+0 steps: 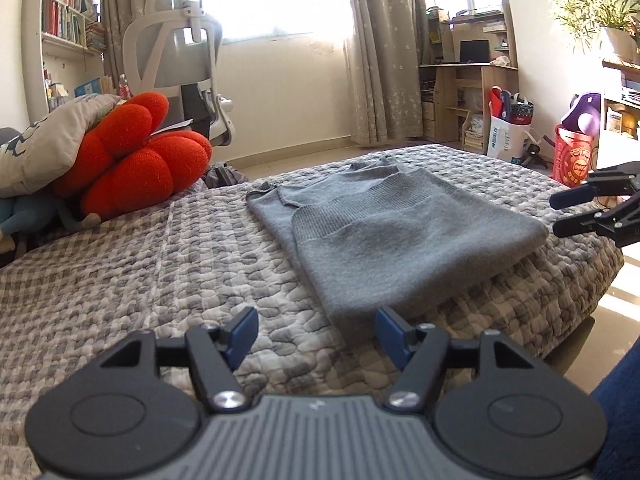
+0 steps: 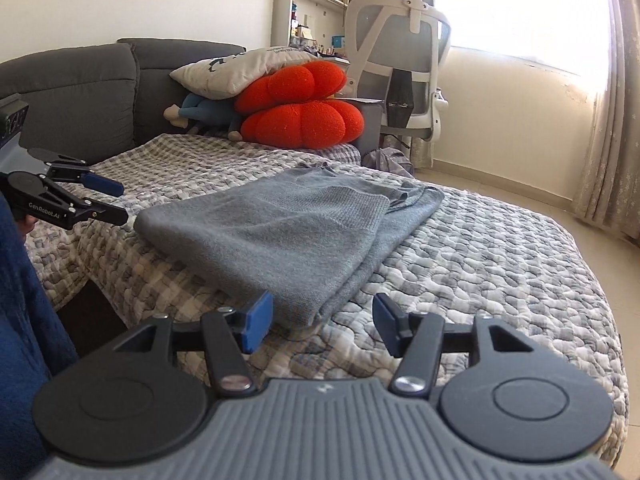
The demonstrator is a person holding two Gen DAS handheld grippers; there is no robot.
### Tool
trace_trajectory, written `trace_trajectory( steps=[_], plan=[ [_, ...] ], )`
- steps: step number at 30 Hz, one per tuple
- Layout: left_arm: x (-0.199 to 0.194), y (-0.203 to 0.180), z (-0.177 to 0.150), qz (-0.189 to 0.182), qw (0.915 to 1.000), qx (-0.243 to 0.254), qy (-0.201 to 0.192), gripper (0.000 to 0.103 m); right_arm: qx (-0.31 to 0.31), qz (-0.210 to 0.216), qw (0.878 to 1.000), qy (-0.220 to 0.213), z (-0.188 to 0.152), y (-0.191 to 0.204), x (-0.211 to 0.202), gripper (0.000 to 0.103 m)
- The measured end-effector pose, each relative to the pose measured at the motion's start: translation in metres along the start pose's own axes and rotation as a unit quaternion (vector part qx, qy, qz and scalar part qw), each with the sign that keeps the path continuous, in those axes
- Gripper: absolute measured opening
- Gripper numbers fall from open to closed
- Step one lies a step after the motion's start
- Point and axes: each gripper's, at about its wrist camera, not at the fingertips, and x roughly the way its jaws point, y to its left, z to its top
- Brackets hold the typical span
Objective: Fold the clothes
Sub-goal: 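Grasp the folded sweater's edge with both grippers and lift it, then fold the lifted sweater over onto itself with both grippers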
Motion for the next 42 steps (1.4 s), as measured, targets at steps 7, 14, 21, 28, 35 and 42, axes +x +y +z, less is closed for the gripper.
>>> trace_trajectory(
  steps=[7, 14, 21, 28, 35, 42],
  plan=[
    [0.016, -0.010, -0.004, -0.084, 0.9952, 0.042, -0.029, 0.085, -0.068, 0.036, 0.997, 0.017, 0.003, 0.018, 0.014, 0.058],
    [0.023, -0.018, -0.002, -0.090, 0.9888, 0.111, -0.044, 0.085, -0.123, 0.045, 0.991, 0.033, 0.005, 0.023, 0.028, 0.058],
    [0.038, -0.021, -0.007, -0.108, 0.9790, 0.171, -0.025, 0.071, -0.143, 0.038, 0.987, 0.056, 0.005, 0.018, 0.046, 0.041],
    [0.047, -0.011, 0.004, -0.131, 0.9771, 0.168, 0.006, 0.033, -0.087, 0.044, 0.994, 0.043, 0.015, 0.004, 0.048, 0.016],
    [0.046, -0.005, 0.027, -0.098, 0.9858, 0.135, 0.017, 0.022, -0.050, 0.037, 0.998, 0.007, 0.031, -0.005, 0.041, 0.015],
    [0.034, 0.003, 0.065, -0.055, 0.9940, 0.090, -0.030, 0.019, -0.032, 0.011, 0.998, -0.053, 0.057, -0.015, 0.034, 0.015]
  ],
)
